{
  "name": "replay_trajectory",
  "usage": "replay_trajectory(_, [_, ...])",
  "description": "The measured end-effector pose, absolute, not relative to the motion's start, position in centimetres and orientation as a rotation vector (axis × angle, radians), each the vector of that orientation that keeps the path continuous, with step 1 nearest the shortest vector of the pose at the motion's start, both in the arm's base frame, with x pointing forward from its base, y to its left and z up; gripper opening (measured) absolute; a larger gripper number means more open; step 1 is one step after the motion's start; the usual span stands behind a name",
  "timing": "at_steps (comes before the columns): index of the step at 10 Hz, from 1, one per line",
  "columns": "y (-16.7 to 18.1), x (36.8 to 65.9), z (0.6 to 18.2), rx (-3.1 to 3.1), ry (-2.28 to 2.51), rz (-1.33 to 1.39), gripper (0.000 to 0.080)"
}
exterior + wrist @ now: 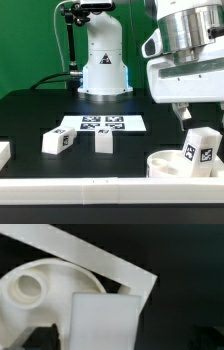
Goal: Assemble stool
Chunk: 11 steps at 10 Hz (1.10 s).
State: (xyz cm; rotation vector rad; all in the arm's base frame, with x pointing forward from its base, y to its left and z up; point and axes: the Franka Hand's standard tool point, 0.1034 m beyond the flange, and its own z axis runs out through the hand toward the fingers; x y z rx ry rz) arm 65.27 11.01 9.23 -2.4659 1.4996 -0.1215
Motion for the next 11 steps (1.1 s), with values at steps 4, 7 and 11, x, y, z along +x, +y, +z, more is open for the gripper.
replay_trajectory(4, [11.06,65.20,9.38,-2.785,0.913,-0.202,0.0649])
replay_trajectory(7, [10.76,65.19,9.48,-2.902,0.526,-0.239,0.0649])
replay_trajectory(11, [10.30,65.36,9.55,-2.960,0.209,-0.279,0.0649])
